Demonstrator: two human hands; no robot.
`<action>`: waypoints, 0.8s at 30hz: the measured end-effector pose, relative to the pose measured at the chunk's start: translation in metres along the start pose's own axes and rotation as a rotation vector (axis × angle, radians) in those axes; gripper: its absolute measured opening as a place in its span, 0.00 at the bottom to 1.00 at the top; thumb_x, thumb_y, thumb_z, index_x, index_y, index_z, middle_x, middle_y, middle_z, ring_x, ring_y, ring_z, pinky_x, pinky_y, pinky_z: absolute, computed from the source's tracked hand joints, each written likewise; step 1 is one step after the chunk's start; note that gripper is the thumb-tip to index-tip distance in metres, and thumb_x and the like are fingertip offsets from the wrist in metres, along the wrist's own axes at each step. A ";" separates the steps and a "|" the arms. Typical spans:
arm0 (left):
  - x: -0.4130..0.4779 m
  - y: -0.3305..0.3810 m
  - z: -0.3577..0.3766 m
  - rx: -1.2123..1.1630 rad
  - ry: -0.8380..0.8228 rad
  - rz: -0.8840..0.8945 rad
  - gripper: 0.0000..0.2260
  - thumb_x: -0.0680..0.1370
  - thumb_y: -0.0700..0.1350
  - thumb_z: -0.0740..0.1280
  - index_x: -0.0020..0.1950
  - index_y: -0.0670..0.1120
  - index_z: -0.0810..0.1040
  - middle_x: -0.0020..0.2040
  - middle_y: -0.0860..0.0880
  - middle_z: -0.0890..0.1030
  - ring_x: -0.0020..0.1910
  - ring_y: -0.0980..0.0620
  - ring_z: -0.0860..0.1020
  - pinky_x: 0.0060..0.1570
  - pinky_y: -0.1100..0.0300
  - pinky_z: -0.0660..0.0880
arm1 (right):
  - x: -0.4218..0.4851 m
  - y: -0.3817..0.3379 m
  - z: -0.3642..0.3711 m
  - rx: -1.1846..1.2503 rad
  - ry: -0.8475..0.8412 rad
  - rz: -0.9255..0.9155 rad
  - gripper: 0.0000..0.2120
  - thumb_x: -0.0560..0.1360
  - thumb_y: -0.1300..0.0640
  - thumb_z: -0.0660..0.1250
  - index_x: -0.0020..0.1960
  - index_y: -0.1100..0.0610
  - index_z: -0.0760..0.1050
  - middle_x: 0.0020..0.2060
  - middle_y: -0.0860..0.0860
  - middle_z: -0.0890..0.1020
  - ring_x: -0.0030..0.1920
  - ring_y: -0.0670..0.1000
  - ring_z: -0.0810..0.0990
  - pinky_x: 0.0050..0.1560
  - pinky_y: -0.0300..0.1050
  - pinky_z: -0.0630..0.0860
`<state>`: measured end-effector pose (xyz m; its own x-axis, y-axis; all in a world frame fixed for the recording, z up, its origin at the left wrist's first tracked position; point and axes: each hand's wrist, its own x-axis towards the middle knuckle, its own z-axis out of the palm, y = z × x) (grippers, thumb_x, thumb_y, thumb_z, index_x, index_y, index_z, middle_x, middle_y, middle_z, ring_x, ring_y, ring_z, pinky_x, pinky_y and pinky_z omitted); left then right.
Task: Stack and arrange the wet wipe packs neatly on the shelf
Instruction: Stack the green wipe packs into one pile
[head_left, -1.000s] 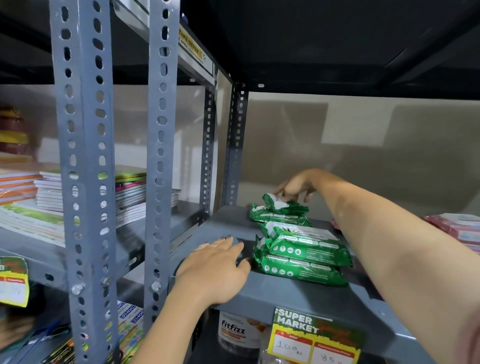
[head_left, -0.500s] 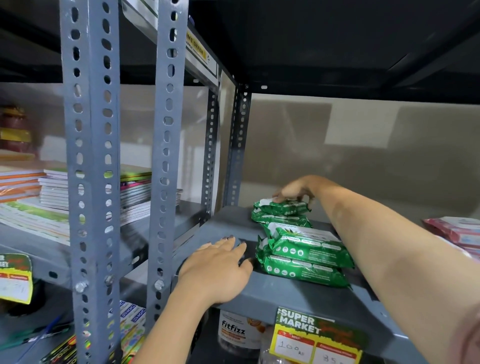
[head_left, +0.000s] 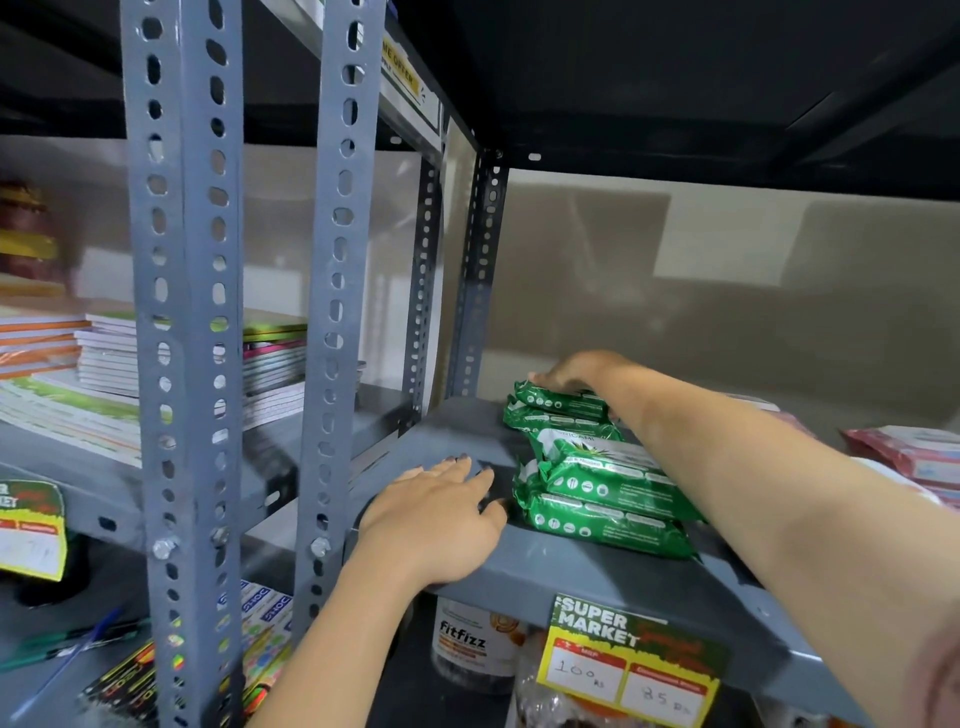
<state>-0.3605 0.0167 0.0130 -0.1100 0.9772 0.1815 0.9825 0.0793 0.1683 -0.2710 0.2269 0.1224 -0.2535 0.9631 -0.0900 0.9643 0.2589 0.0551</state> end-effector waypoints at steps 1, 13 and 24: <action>0.000 0.000 -0.001 0.002 -0.004 0.000 0.26 0.81 0.57 0.45 0.78 0.54 0.48 0.78 0.52 0.45 0.75 0.56 0.45 0.70 0.59 0.42 | -0.002 0.002 0.000 0.016 0.004 -0.006 0.43 0.73 0.28 0.46 0.78 0.57 0.56 0.78 0.56 0.55 0.77 0.62 0.56 0.74 0.60 0.58; -0.004 0.003 -0.005 0.020 -0.045 -0.011 0.25 0.81 0.56 0.45 0.78 0.53 0.49 0.78 0.52 0.46 0.75 0.55 0.46 0.71 0.58 0.44 | -0.150 0.047 -0.018 0.312 0.448 -0.242 0.36 0.76 0.34 0.54 0.75 0.57 0.63 0.74 0.55 0.67 0.72 0.58 0.69 0.68 0.55 0.68; -0.001 0.004 -0.004 0.035 -0.093 -0.043 0.26 0.81 0.56 0.45 0.78 0.53 0.49 0.78 0.52 0.47 0.75 0.55 0.47 0.72 0.58 0.45 | -0.190 0.050 0.090 0.089 0.476 -0.380 0.37 0.72 0.33 0.61 0.75 0.37 0.50 0.76 0.53 0.60 0.75 0.60 0.58 0.65 0.68 0.64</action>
<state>-0.3573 0.0153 0.0178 -0.1392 0.9867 0.0843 0.9821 0.1266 0.1397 -0.1674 0.0503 0.0525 -0.5672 0.7369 0.3677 0.7974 0.6031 0.0215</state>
